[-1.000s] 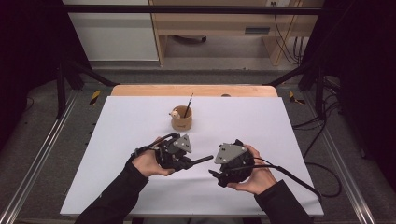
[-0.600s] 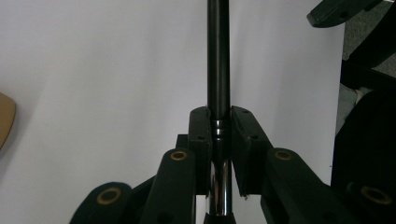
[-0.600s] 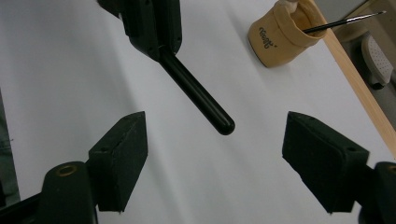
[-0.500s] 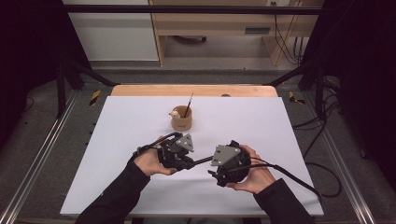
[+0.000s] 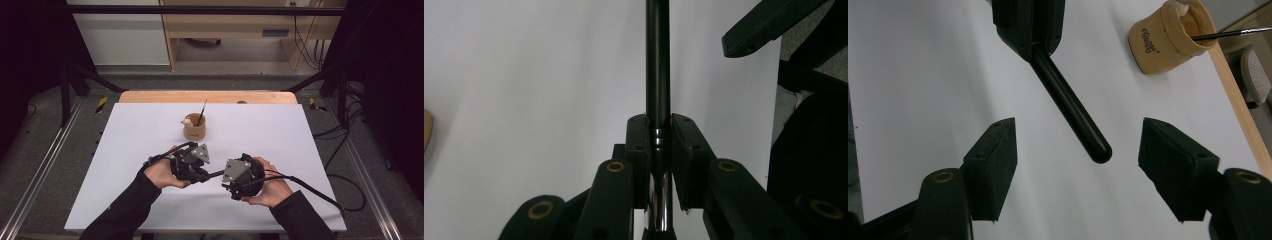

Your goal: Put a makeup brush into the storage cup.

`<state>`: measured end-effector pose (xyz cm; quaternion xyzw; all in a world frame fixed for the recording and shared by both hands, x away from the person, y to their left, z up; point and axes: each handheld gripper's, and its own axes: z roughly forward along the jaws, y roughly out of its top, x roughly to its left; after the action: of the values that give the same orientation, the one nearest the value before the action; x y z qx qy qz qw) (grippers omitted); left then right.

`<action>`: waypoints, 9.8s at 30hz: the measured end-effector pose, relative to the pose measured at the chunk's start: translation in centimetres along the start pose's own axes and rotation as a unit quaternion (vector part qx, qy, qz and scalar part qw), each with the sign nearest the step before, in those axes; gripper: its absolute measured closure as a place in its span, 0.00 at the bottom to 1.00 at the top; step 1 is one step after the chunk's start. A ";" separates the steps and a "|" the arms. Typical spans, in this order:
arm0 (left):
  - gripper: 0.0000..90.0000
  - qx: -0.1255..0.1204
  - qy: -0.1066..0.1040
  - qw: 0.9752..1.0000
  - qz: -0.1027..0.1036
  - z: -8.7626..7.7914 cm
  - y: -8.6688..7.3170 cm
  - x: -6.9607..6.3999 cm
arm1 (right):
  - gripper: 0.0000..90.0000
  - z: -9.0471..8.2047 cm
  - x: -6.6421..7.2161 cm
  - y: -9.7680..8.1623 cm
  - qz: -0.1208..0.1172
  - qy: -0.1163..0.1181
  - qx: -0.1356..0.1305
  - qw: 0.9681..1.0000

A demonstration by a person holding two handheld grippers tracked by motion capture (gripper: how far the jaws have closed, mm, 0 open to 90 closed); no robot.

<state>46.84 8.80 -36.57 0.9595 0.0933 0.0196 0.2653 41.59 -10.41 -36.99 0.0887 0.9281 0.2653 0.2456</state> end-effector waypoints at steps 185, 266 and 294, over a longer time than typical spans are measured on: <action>0.20 -0.338 0.106 0.912 -0.206 0.6 -7.5 -1.9 | 0.88 2.3 0.2 -5.8 0.230 0.008 -0.161 0.960; 0.81 -0.411 0.024 0.882 -0.230 1.6 -4.2 -1.6 | 0.88 2.9 0.9 -4.8 0.221 0.032 -0.194 0.955; 0.86 -0.402 0.054 0.890 -0.208 0.4 -4.2 -2.1 | 0.61 2.5 0.6 -4.9 0.238 0.022 -0.196 0.951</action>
<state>44.08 11.78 -39.03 0.7268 0.2895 0.0518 0.6206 42.14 -13.22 -41.73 0.2515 0.8148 0.4949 0.1669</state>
